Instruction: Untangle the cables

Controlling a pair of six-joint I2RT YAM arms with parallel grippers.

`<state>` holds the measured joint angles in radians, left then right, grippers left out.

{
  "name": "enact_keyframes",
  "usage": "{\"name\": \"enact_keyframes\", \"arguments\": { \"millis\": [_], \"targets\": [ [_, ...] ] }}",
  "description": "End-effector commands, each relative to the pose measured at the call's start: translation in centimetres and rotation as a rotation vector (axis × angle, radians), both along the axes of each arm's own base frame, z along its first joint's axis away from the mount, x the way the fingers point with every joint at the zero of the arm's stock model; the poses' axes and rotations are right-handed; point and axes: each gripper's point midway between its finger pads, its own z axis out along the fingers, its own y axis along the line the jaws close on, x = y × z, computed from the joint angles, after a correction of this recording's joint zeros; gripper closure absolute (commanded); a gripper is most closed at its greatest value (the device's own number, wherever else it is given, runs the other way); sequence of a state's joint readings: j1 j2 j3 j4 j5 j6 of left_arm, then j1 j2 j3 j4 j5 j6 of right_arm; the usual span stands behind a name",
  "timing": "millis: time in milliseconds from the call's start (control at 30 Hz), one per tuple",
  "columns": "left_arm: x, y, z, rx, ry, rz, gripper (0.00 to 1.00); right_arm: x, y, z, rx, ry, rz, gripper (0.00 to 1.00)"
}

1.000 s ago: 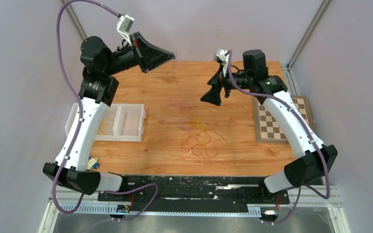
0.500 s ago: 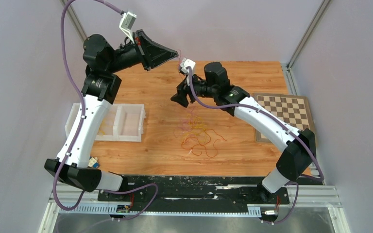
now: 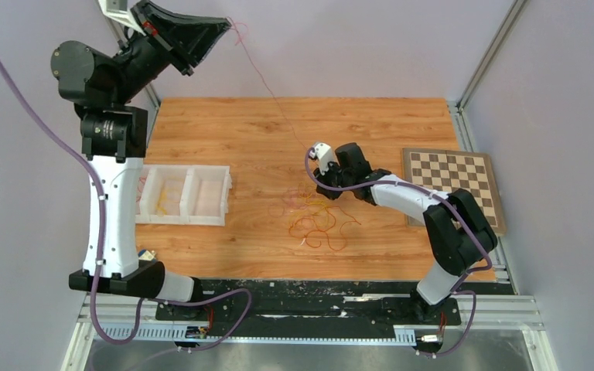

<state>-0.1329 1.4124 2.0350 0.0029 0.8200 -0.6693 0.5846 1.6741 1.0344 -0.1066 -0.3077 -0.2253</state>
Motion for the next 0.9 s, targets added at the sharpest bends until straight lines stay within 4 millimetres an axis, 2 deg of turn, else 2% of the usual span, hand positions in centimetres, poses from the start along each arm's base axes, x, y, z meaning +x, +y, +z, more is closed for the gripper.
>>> {"name": "enact_keyframes", "arguments": {
  "millis": [0,167,267,367,500,600,733,867],
  "targets": [
    [0.4,3.5,2.9,-0.064,-0.07,0.168,1.0,1.1,-2.4,1.1,0.0,-0.067,-0.017,0.95],
    [1.0,7.2,4.5,-0.1,-0.088,0.318,1.0,0.8,-5.1,-1.7,-0.062,0.007,-0.039,0.96],
    [1.2,9.5,5.3,-0.125,-0.103,0.416,1.0,0.5,-6.2,-3.4,-0.097,0.06,-0.048,0.91],
    [1.4,12.1,5.9,-0.148,-0.113,0.517,1.0,0.0,-6.9,-5.0,-0.134,0.105,-0.038,0.81],
    [2.0,14.6,6.2,-0.184,-0.095,0.578,1.0,-0.3,-7.6,-6.5,-0.167,0.142,-0.03,0.82],
    [2.5,15.9,6.2,-0.21,-0.069,0.592,1.0,-0.1,-7.9,-6.8,-0.173,0.155,-0.038,0.81],
    [3.5,17.1,4.6,-0.206,-0.001,0.583,1.0,-0.2,-8.0,-6.6,-0.159,0.171,-0.039,0.81],
    [3.2,18.7,3.6,-0.186,0.006,0.63,1.0,-0.4,-7.7,-5.6,-0.134,0.176,-0.029,0.8]
  ]
}}
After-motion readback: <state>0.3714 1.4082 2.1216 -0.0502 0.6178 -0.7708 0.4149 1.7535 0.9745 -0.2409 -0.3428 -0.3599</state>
